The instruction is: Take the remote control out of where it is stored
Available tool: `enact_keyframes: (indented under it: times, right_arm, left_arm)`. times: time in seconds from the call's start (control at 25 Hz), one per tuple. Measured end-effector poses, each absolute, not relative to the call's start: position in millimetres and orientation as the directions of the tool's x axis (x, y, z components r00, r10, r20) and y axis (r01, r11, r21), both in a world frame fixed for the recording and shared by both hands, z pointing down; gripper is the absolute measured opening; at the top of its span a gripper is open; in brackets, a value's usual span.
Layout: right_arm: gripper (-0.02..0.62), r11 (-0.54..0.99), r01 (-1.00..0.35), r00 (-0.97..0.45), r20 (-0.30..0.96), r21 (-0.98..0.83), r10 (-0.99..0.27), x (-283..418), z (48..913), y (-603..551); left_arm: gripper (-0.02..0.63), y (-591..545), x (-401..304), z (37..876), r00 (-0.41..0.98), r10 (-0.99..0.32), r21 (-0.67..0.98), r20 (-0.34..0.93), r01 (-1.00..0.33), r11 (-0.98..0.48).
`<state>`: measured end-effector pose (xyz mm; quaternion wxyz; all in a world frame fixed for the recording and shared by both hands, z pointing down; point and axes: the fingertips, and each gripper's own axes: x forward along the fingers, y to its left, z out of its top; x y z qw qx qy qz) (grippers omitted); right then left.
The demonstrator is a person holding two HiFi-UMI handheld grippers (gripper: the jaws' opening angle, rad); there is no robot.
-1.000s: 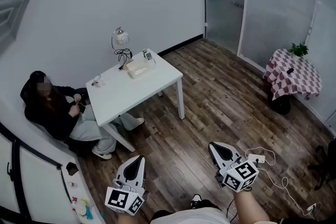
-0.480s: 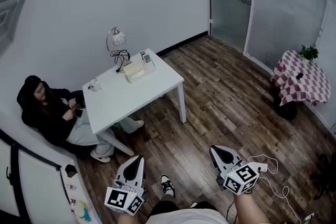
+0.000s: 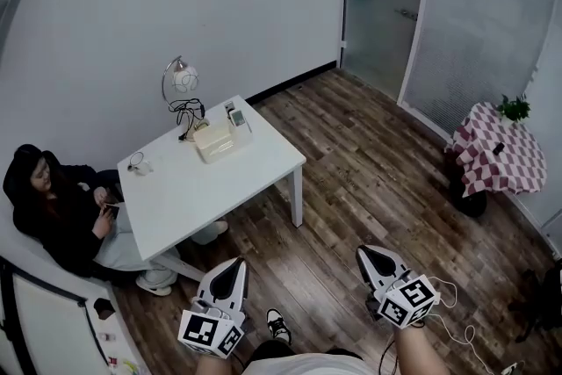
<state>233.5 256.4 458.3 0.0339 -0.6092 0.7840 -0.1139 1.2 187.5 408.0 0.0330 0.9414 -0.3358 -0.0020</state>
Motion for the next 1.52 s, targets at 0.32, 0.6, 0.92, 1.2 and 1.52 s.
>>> enact_keyframes:
  times: [0.32,0.6,0.92,1.2,1.52]
  right_arm:
    - [0.011,0.275,-0.943,-0.296,0.095,-0.19,-0.95,184.0,447.4,117.5]
    - [0.011,0.321,-0.937,-0.334,0.089,-0.134,-0.938,142.6,437.4,29.5]
    - [0.012,0.344,-0.93,-0.357,0.099,-0.126,-0.929,139.1,440.4,-36.2]
    - [0.012,0.398,-0.904,-0.414,0.083,-0.157,-0.907,167.2,445.1,-104.2]
    - [0.012,0.441,-0.877,-0.462,0.086,-0.189,-0.883,222.9,449.4,-188.4]
  left_arm:
    - [0.008,59.4,-35.7,403.3,0.76,-0.649,0.04,0.027,-0.649,-0.759]
    - [0.008,-16.7,-75.0,407.7,0.731,-0.682,0.062,0.032,-0.683,-0.728]
    - [0.008,-60.8,-77.7,416.4,0.712,-0.7,0.082,0.043,-0.701,-0.708]
    - [0.006,-107.7,-54.5,414.2,0.662,-0.747,0.065,0.055,-0.749,-0.659]
    - [0.006,-161.9,-18.4,407.8,0.56,-0.825,0.07,0.083,-0.829,-0.555]
